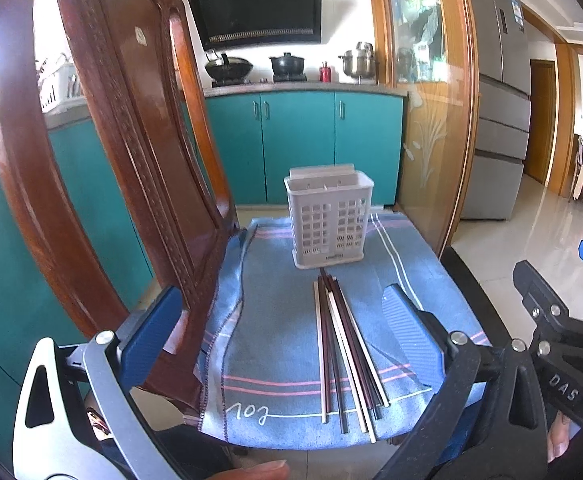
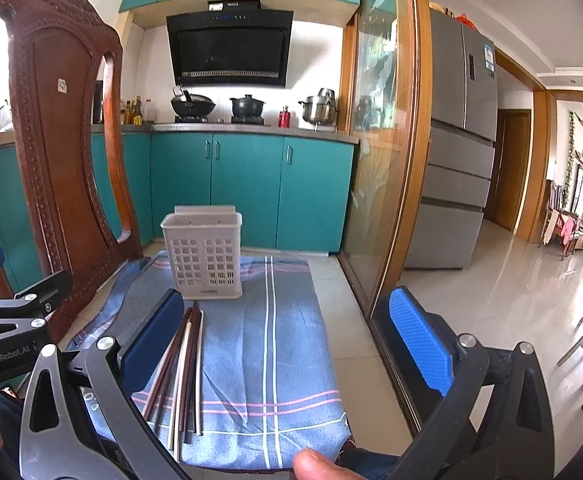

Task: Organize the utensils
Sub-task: 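Lower both tools and spread the chopstick bundle apart across the cloth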

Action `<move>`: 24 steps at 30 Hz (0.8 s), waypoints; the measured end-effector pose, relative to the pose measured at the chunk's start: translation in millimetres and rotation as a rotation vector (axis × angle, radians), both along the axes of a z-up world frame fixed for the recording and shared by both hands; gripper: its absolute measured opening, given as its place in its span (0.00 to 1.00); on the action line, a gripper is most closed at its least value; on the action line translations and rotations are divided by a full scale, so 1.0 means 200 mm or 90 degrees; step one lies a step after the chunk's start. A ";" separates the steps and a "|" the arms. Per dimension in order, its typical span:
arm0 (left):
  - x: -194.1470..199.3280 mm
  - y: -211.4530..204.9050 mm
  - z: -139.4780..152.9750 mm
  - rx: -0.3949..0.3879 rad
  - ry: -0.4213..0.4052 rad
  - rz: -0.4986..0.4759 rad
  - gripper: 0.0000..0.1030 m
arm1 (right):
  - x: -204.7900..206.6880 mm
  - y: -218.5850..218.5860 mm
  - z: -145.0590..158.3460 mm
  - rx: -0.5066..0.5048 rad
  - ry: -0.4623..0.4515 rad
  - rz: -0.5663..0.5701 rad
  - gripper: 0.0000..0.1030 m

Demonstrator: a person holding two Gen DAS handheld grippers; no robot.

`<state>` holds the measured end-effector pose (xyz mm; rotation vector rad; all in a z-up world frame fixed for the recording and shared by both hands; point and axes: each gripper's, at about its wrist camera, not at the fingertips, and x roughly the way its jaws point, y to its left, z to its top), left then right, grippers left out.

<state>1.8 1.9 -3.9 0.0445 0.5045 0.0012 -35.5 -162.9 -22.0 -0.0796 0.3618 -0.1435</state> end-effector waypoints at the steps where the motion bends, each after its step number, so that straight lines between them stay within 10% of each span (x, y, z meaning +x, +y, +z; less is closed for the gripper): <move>1: 0.02 0.00 -0.03 -0.002 0.010 -0.005 0.97 | 0.02 -0.01 -0.02 0.001 0.010 -0.005 0.98; 12: 0.60 0.06 -0.45 -0.019 0.228 -0.110 0.94 | 0.71 -0.08 -0.35 0.059 0.242 0.087 0.96; 17: 0.85 0.01 -0.62 -0.026 0.318 -0.172 0.68 | 1.15 0.08 -0.53 0.115 0.385 0.156 0.47; 24: 0.95 0.01 -0.79 -0.072 0.378 -0.191 0.58 | 1.44 0.26 -0.78 0.189 0.527 0.253 0.32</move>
